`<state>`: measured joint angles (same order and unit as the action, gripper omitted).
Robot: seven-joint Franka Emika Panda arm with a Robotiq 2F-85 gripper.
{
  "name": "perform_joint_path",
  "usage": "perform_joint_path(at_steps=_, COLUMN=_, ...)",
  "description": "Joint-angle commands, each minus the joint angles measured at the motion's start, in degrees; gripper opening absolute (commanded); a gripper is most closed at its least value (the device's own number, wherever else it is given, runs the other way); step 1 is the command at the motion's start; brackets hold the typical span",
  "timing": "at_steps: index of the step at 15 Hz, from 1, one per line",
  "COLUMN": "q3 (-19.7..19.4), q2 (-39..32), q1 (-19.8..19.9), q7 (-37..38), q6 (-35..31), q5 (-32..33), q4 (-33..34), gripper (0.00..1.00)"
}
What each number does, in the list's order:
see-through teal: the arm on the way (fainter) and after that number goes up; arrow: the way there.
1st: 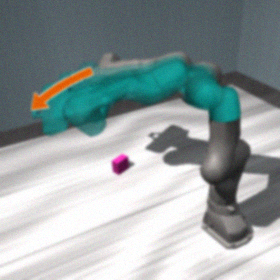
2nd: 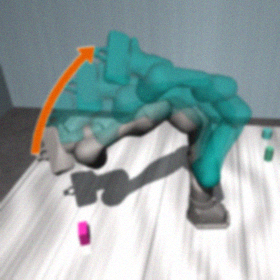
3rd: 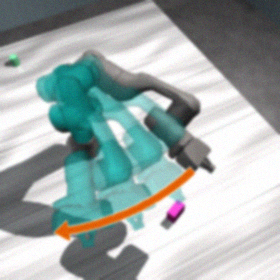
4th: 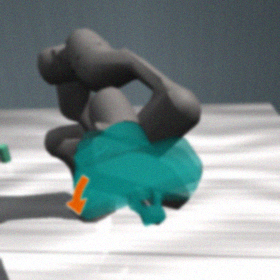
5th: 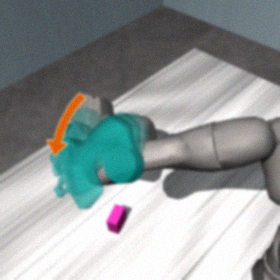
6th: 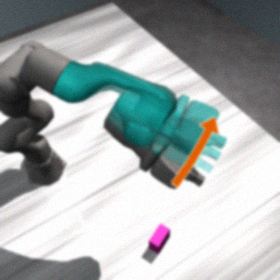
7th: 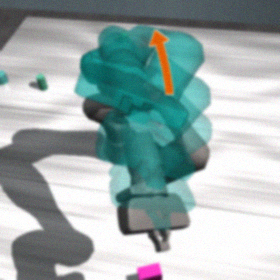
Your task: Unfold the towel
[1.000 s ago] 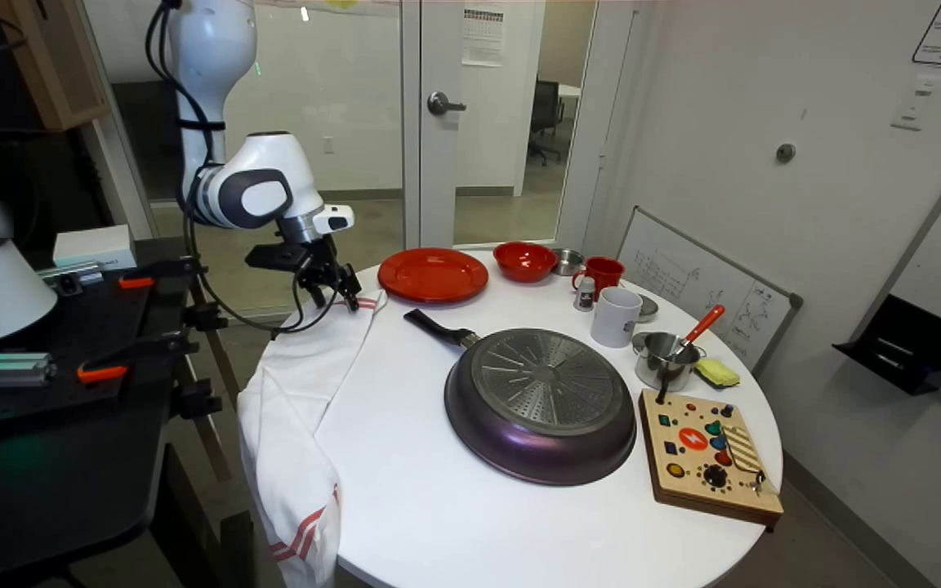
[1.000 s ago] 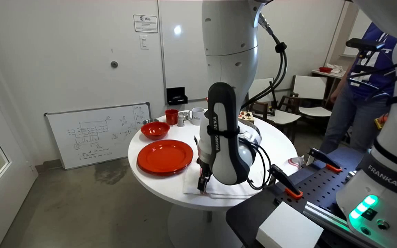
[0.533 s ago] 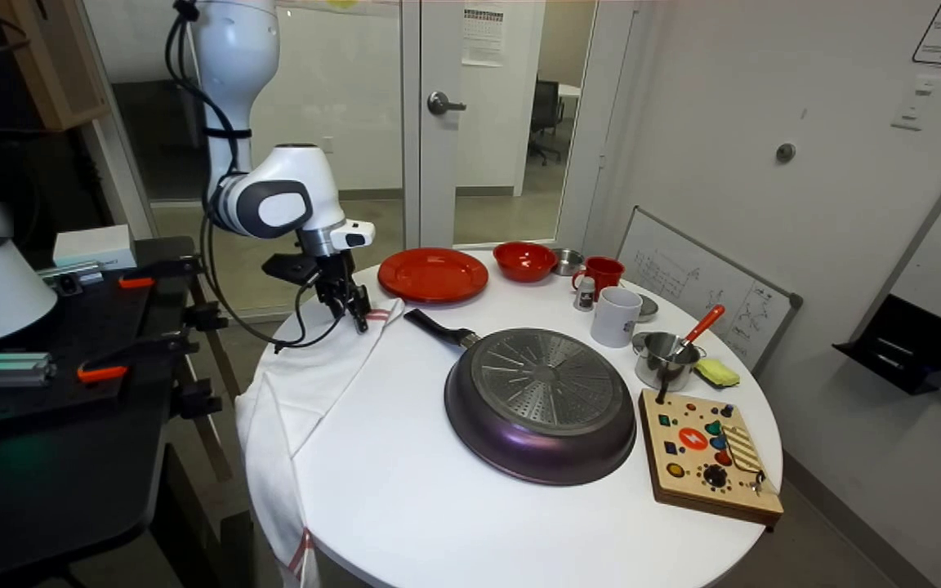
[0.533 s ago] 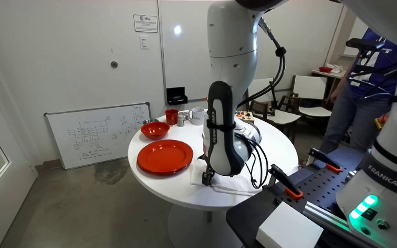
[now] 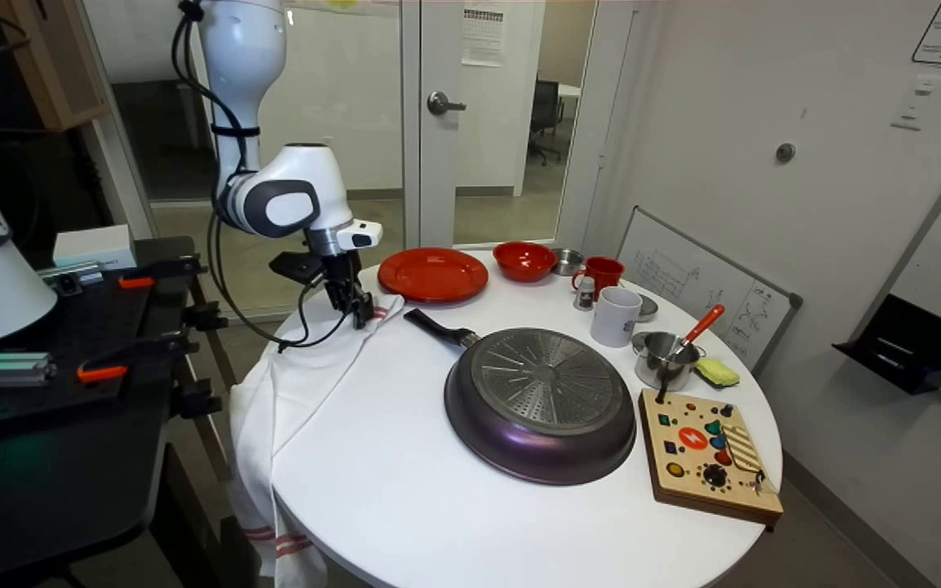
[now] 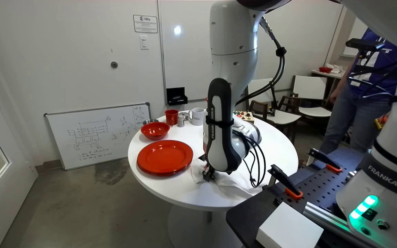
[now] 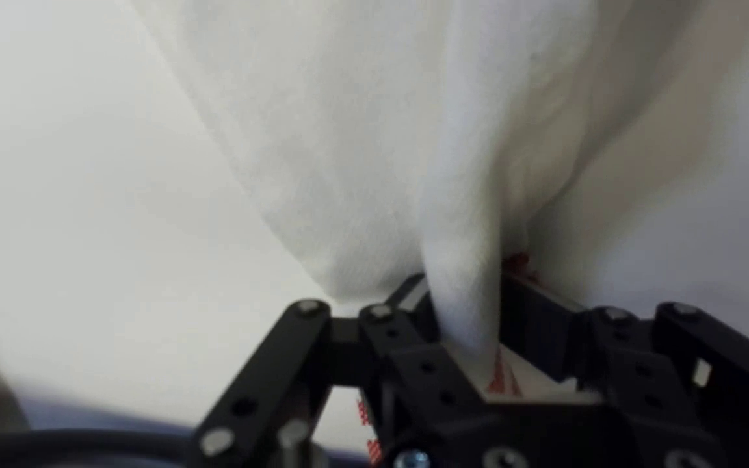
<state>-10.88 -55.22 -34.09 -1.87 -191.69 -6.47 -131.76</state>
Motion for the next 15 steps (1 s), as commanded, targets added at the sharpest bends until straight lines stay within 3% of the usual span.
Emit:
perform_joint_path(at_steps=1, q3=-1.2, q2=2.2, q1=-6.6, q7=1.5, q6=-3.9, q5=-1.3, q4=-1.9, gripper=0.02)
perform_joint_path(at_steps=4, q3=-3.1, q2=2.4, q1=-14.0, q7=1.0, q6=-8.9, q5=-4.3, q4=-2.0, gripper=0.03)
perform_joint_path(at_steps=8, q3=-8.5, q2=2.4, q1=-25.3, q7=0.7, q6=-6.7, q5=-9.5, q4=1.6, gripper=0.02)
perform_joint_path(at_steps=11, q3=-12.9, q2=2.0, q1=-29.1, q7=1.8, q6=-6.4, q5=-13.2, q4=1.0, gripper=0.00)
perform_joint_path(at_steps=15, q3=-21.9, q2=1.7, q1=-32.5, q7=3.7, q6=-6.2, q5=-19.8, q4=-1.7, gripper=0.00)
